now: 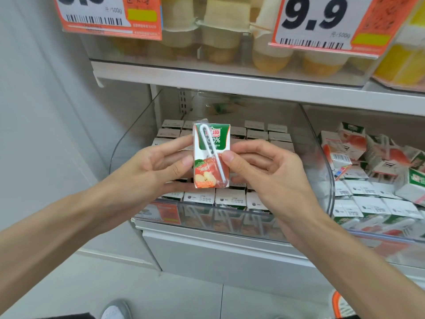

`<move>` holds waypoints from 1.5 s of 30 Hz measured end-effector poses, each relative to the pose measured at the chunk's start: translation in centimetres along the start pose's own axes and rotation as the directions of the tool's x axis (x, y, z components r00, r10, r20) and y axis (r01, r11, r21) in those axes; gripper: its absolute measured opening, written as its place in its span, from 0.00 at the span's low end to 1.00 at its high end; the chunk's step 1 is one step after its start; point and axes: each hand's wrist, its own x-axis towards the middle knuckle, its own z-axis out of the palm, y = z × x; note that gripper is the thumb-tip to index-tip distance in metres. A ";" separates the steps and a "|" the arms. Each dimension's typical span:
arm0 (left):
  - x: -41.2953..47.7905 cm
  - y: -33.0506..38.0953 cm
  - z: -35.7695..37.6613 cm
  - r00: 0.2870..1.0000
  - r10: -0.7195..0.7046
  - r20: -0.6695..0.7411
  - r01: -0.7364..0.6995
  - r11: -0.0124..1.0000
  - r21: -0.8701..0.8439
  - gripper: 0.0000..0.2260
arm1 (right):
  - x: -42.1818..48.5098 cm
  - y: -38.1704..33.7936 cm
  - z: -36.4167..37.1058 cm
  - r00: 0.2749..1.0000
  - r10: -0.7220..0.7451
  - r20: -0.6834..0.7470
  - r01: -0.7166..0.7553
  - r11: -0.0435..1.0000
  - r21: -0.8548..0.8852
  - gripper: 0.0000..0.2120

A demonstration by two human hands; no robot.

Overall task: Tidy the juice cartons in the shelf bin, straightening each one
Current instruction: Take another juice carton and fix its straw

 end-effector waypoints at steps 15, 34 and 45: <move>-0.3 -0.2 0.1 0.996 -0.091 -0.014 0.089 0.989 -0.117 0.17 | 0.2 0.6 0.9 0.987 -0.032 0.156 0.057 0.987 -0.154 0.27; -0.5 0.7 0.0 0.973 -0.183 -0.138 0.148 0.961 -0.235 0.18 | 0.5 0.8 0.6 0.982 -0.028 0.187 0.071 0.971 -0.227 0.18; -0.4 0.5 0.0 0.972 -0.173 -0.162 0.138 0.968 -0.209 0.16 | 0.6 0.5 0.5 0.994 -0.006 0.108 0.022 0.989 -0.143 0.07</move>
